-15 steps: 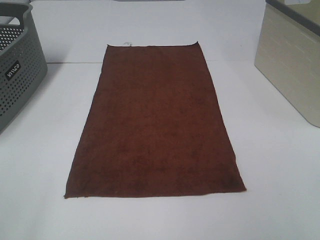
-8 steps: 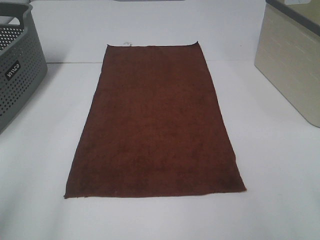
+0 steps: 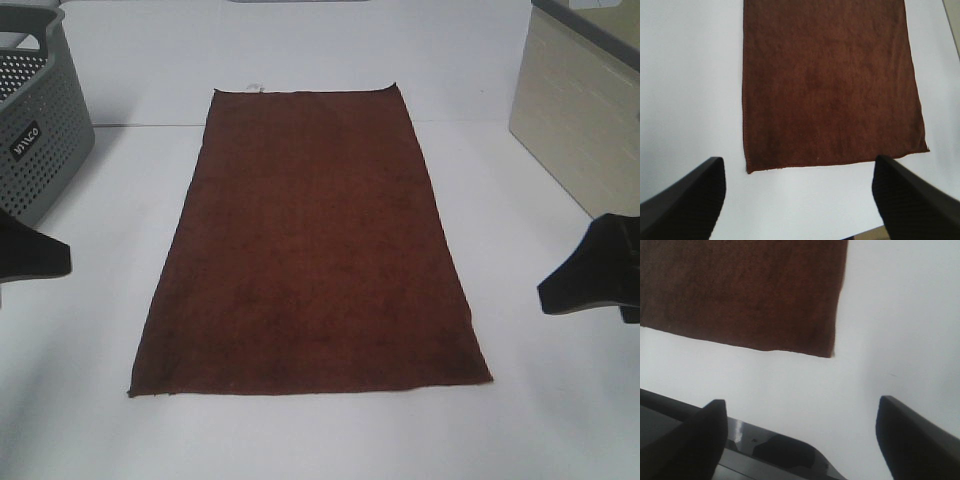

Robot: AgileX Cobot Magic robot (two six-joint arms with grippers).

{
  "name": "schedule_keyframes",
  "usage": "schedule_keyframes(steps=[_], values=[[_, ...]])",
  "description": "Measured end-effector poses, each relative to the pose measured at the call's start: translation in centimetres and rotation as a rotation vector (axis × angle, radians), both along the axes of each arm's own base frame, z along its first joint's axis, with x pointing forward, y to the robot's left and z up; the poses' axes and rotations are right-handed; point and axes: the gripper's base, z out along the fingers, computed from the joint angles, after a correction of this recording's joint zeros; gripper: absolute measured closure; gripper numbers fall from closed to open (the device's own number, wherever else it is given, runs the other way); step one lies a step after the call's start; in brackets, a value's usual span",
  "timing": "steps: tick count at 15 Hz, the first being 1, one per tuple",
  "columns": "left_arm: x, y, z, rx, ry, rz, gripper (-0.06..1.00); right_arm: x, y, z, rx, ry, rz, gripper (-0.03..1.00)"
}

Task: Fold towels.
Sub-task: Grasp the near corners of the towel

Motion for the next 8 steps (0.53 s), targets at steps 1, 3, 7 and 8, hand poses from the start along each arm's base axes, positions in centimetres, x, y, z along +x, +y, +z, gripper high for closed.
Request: schedule_keyframes(steps=[1, 3, 7, 8], values=[[0.8, -0.2, -1.2, -0.012, 0.036, -0.018, 0.18, 0.9, 0.3, -0.9, 0.030, 0.018, 0.004, 0.20], [1.9, -0.5, -3.0, -0.027, 0.075, -0.042, 0.18, 2.3, 0.6, -2.5, 0.065, 0.044, -0.001, 0.20], [4.7, -0.9, -7.0, -0.056, 0.133, -0.065, 0.18, 4.5, 0.9, -6.3, 0.093, 0.092, -0.005, 0.20], [5.4, -1.0, -7.8, -0.069, 0.149, -0.078, 0.18, 4.9, 1.0, -7.2, 0.106, 0.109, -0.011, 0.20]])
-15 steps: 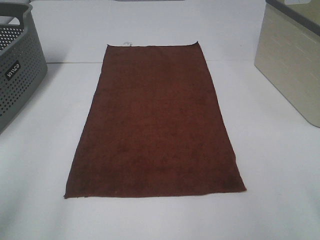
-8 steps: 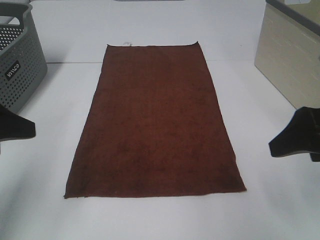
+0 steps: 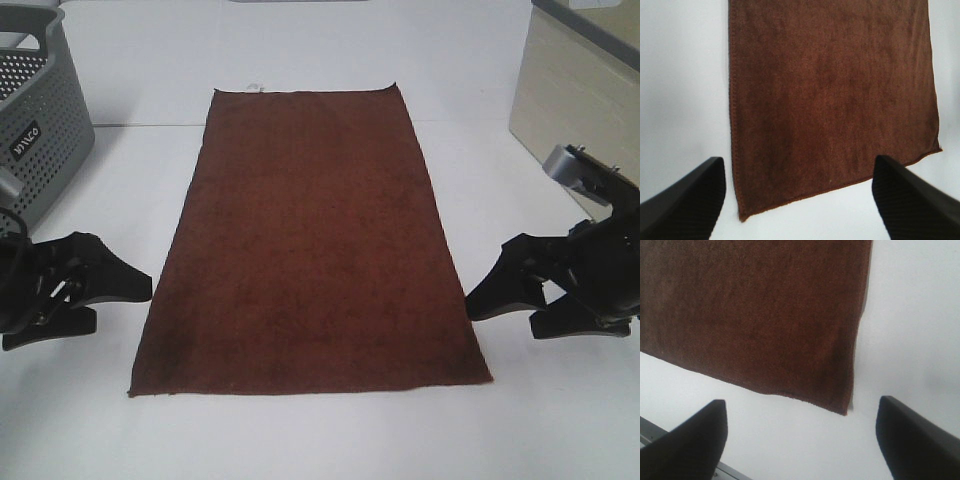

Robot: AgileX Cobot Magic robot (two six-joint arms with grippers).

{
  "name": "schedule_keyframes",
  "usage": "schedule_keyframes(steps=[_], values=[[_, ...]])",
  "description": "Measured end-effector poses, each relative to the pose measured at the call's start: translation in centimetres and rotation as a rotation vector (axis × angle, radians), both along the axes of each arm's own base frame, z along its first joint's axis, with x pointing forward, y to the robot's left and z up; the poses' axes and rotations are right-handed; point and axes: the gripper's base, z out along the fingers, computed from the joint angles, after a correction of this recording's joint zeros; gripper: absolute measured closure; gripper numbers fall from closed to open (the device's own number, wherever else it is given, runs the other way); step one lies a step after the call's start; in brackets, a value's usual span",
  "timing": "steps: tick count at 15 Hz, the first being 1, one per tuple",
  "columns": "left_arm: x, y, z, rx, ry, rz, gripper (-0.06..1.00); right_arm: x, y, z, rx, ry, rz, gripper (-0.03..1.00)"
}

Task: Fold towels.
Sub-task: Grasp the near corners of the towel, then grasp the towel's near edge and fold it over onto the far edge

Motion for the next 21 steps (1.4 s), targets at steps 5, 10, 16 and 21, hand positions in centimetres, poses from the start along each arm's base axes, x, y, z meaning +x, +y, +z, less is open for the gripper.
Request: schedule_keyframes(steps=[5, 10, 16, 21], values=[[2.0, -0.3, -3.4, -0.015, 0.091, -0.027, 0.18, 1.2, 0.6, -3.2, 0.079, 0.034, -0.007, 0.20], [3.9, -2.8, -5.0, -0.057, 0.112, -0.110, 0.19, 3.0, 1.0, -5.6, 0.121, 0.046, -0.017, 0.21], [4.8, -3.7, -6.3, -0.067, 0.137, -0.102, 0.59, 3.8, 2.8, -6.6, 0.087, 0.089, -0.022, 0.59], [4.8, -3.6, -6.5, -0.052, 0.142, -0.104, 0.94, 4.0, 2.4, -7.0, 0.054, 0.107, -0.073, 0.97]])
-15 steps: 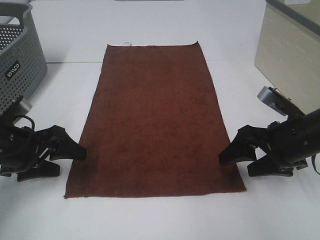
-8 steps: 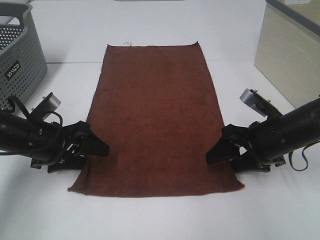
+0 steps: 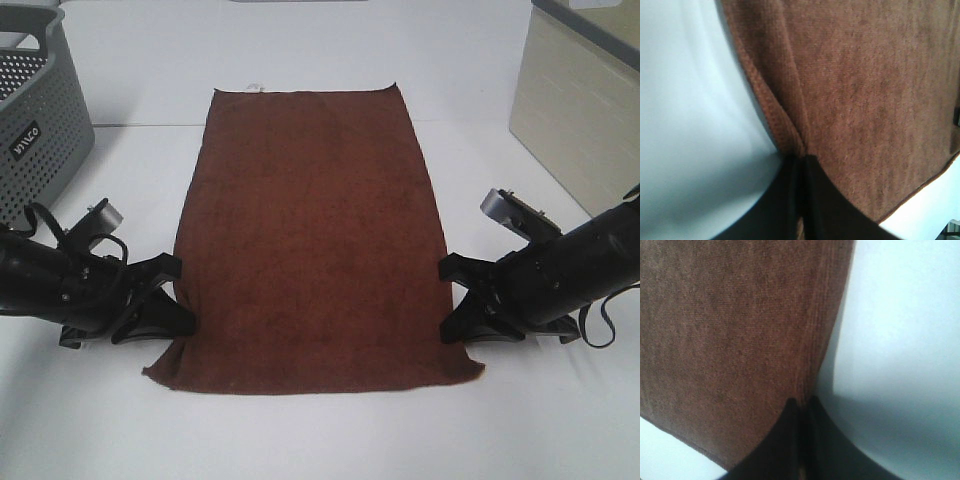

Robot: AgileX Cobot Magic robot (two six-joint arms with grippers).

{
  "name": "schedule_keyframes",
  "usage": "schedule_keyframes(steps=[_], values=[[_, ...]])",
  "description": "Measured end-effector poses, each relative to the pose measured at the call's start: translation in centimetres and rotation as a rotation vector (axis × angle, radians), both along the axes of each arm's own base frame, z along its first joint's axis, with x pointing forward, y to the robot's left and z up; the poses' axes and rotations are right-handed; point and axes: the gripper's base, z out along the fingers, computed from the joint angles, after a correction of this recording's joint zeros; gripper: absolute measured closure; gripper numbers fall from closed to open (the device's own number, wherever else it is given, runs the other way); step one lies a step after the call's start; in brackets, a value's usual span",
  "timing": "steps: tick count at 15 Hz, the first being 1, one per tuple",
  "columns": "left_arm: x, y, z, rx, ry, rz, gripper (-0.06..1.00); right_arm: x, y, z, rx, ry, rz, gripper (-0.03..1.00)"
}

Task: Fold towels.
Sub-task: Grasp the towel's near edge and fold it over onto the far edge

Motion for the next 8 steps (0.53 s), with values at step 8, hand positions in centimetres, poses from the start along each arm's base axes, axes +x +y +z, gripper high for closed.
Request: schedule_keyframes(steps=[8], values=[[-3.0, 0.3, 3.7, 0.011, -0.036, -0.051, 0.94, -2.3, -0.4, 3.5, -0.025, 0.011, 0.031, 0.97]])
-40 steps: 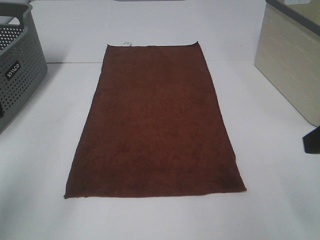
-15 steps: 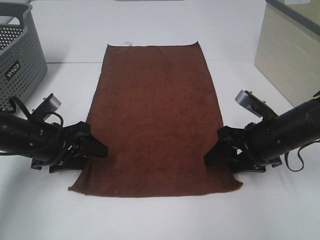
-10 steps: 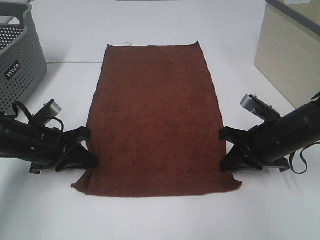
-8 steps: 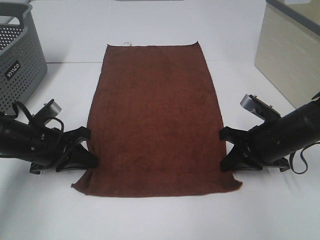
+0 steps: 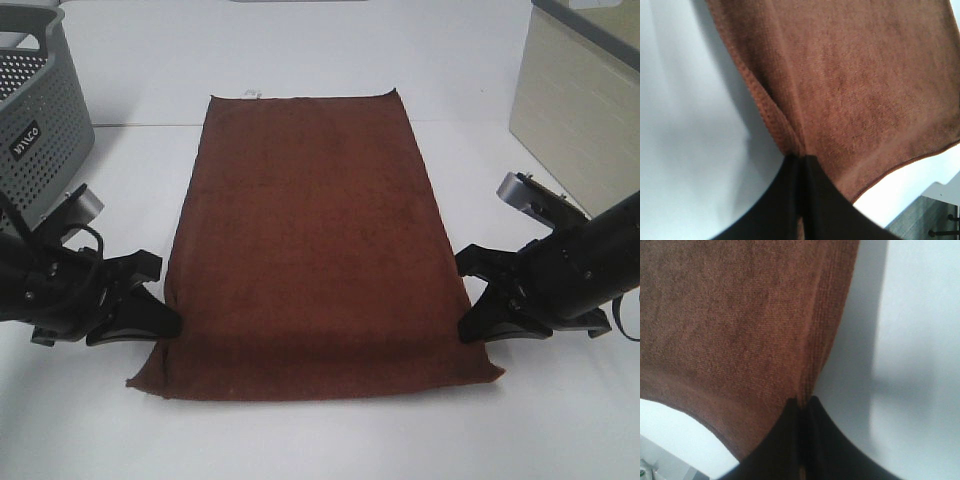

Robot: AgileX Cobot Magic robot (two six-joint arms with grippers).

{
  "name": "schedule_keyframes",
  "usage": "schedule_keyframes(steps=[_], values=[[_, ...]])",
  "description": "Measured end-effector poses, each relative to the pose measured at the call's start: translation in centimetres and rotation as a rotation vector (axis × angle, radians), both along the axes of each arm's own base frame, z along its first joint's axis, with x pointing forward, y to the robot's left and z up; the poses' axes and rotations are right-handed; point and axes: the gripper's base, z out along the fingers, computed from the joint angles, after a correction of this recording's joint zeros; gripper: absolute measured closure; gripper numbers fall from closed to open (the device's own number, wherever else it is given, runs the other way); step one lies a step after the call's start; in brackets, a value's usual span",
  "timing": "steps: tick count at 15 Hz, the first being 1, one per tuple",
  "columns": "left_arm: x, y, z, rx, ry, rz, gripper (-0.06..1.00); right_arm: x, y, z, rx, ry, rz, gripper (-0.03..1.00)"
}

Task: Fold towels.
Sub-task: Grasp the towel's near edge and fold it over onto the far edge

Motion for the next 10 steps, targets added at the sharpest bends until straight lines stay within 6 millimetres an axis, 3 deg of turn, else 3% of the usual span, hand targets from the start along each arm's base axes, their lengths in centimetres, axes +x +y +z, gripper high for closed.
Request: schedule_keyframes(steps=[7, 10], values=[[-7.4, 1.0, 1.3, 0.002, 0.042, 0.001, 0.94, -7.1, -0.6, 0.2, 0.019, 0.090, 0.016, 0.97], [-7.3, 1.0, 1.4, -0.008, 0.065, 0.027, 0.94, -6.2, -0.4, 0.9, 0.025, 0.054, 0.027, 0.97]])
